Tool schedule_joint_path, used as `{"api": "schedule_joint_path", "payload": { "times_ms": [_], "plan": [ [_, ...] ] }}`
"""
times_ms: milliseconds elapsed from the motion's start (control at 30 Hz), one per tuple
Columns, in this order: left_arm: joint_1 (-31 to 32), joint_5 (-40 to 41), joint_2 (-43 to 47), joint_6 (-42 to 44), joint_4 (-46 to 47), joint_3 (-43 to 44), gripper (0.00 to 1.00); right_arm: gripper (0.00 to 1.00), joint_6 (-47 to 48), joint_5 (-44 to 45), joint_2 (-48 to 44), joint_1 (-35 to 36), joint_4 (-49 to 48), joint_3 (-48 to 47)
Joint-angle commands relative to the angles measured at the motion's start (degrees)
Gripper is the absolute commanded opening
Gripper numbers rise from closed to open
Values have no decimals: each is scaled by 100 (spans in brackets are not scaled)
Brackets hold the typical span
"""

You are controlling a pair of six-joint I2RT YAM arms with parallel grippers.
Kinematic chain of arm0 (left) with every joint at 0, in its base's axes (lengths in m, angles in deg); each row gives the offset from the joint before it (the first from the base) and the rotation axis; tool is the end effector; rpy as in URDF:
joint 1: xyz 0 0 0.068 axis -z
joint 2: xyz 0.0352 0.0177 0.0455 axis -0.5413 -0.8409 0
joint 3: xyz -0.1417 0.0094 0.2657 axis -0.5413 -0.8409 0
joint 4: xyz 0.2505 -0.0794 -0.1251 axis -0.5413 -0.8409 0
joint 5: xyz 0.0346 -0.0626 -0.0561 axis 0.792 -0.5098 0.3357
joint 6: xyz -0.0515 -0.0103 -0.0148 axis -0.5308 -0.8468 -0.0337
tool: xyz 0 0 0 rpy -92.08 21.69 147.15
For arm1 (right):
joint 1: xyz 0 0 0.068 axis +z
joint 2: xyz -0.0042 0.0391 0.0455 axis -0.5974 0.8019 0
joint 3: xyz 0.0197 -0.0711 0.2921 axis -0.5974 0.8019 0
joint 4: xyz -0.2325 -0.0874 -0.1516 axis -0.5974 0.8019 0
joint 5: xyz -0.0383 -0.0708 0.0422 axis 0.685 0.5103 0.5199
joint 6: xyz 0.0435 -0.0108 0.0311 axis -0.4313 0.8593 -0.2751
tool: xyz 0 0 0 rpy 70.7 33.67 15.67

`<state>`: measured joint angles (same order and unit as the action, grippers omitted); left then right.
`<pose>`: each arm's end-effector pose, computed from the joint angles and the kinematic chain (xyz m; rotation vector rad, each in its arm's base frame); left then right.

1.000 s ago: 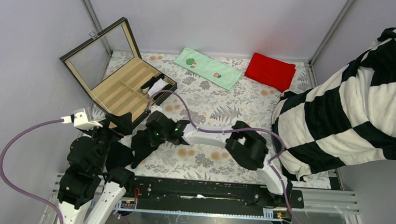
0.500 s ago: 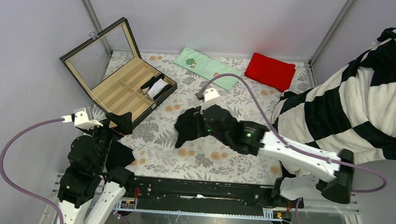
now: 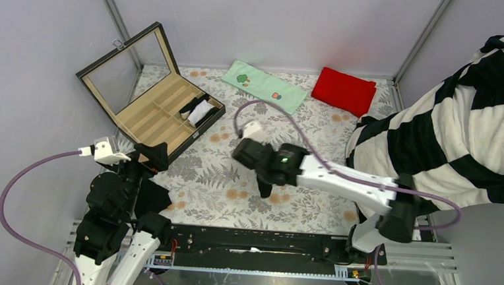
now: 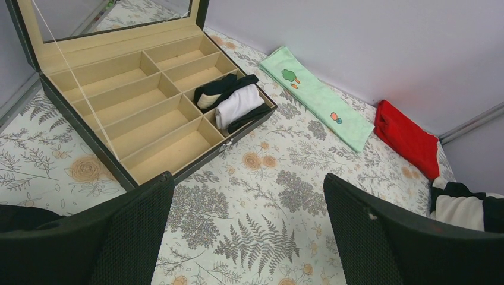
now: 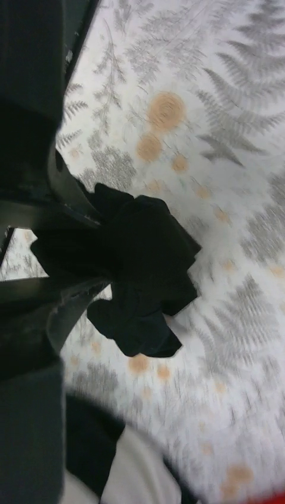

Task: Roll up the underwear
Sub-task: Move the underwear to the center of the board.

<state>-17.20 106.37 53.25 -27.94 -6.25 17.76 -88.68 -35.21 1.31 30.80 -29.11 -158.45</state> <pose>0.0433 -0.0001 0.3614 -0.3905 1.6252 -0.2794 0.1508 0.3077 0.3710 -0.6655 2.1670 0.0078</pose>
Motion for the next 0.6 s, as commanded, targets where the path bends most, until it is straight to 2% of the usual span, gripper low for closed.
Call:
{"api": "schedule_joint_path", "payload": {
  "times_ms": [0,67,133,267,433,567],
  "plan": [
    [-46,187,-32,-24,140,-17,99,46,293,-1642,671,331,-1008,370],
    [-46,197,-54,-26,132,0,99,69,162,-2490,352,328,-2289,943],
    [-50,134,-93,-3,152,14,99,83,-46,-2900,0,271,-3212,1458],
    [-48,-250,-392,43,147,182,99,86,-425,-2841,-633,-230,-3335,1958],
    [-46,-1002,-1333,-15,158,591,99,86,-1085,-2229,-1651,-1394,-2658,2886],
    [-46,-1795,-2053,-310,447,608,99,87,-1179,-2355,-1995,-2233,-2253,3270]
  ]
}}
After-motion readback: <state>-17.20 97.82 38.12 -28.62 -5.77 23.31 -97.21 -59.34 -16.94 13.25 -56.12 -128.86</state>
